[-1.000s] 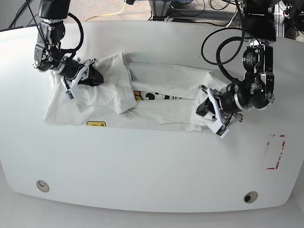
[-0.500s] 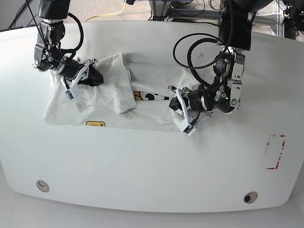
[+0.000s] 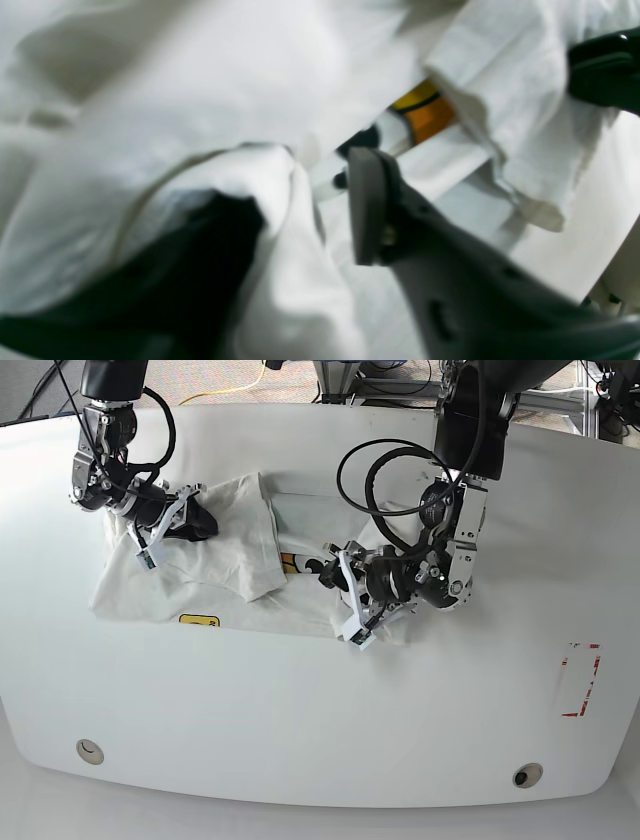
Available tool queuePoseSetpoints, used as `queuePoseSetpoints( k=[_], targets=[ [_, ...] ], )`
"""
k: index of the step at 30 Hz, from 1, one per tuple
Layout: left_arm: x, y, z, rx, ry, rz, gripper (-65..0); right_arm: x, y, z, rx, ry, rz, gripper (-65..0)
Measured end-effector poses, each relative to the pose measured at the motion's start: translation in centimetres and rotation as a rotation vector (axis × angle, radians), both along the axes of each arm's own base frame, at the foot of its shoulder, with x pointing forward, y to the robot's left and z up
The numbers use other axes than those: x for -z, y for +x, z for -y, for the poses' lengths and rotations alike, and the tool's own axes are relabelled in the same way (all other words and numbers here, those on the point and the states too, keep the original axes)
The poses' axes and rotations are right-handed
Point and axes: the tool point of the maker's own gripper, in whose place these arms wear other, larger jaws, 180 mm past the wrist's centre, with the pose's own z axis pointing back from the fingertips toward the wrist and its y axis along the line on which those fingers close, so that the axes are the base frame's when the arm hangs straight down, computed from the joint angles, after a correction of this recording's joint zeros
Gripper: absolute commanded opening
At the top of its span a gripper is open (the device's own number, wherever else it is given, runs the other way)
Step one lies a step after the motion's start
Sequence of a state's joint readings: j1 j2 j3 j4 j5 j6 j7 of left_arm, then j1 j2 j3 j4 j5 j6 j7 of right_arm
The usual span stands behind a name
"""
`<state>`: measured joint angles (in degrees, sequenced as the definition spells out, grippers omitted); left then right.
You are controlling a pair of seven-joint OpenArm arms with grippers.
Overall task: Layout the t-shirt on the table in an organized manner, then fold the t-shirt properly
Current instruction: 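Lift the held side and fold it toward the right gripper, then lay the folded side down and open the left gripper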
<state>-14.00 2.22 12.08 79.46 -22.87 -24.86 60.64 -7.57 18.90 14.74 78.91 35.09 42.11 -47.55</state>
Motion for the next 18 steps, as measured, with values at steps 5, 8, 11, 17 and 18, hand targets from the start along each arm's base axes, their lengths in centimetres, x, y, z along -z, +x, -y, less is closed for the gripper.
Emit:
queuePoseSetpoints(
  k=[5,8,11,17,18],
  targets=[
    [-0.7,0.1,0.1,0.000,-0.008,0.025,-20.4,0.0,0.0,0.0,0.000,-0.001,0.000,-52.0],
    [-1.6,0.1,0.6,0.007,-0.020,0.042,-19.0,0.0,0.0,0.0,-0.001,-0.004,-0.001,-52.0],
    [-3.3,-0.4,1.9,0.048,-0.059,0.057,-19.2,0.0,0.0,0.0,-0.001,-0.004,-0.001,-52.0],
    [-7.5,-2.4,5.8,0.181,-0.194,0.084,-19.2,0.0,0.0,0.0,-0.002,-0.003,0.000,-52.0],
    [-8.3,-2.4,6.0,0.191,-0.213,0.097,-19.2,0.0,0.0,0.0,-0.002,-0.003,0.000,-52.0]
  ],
)
